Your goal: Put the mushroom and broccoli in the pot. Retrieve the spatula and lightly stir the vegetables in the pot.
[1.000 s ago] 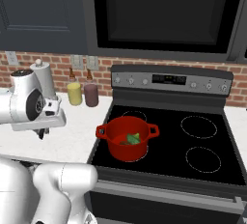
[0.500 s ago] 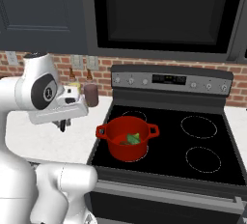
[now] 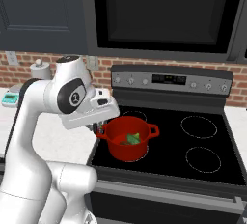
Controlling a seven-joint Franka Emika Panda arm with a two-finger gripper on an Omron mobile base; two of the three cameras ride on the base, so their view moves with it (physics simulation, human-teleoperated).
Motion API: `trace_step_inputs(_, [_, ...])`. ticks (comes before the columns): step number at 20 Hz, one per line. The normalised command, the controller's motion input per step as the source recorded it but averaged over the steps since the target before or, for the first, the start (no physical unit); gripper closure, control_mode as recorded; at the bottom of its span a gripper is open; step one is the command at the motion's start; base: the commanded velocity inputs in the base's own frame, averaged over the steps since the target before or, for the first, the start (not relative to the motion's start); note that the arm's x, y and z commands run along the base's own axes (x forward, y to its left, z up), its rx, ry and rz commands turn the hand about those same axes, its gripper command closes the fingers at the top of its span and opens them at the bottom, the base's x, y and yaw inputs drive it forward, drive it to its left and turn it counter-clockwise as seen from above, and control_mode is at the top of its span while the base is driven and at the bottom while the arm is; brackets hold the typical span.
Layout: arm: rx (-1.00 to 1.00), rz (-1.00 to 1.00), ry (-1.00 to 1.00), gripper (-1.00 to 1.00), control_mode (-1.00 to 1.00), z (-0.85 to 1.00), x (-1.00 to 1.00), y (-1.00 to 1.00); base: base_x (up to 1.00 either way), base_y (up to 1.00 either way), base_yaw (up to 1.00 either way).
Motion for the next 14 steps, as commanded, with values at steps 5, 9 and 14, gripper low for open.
trace_step_inputs(5, [-0.09, 0.12, -0.01, 1.00, -1.00, 0.00, 0.44, -0.66, 0.00, 0.00, 0.00])
trace_step_inputs(9, [-0.12, 0.19, -0.03, 1.00, -1.00, 0.00, 0.38, -0.51, 0.00, 0.00, 0.00])
trace_step_inputs(14, [-0.20, 0.24, 0.00, 1.00, -1.00, 0.00, 0.46, -0.11, 0.00, 0.00, 0.00])
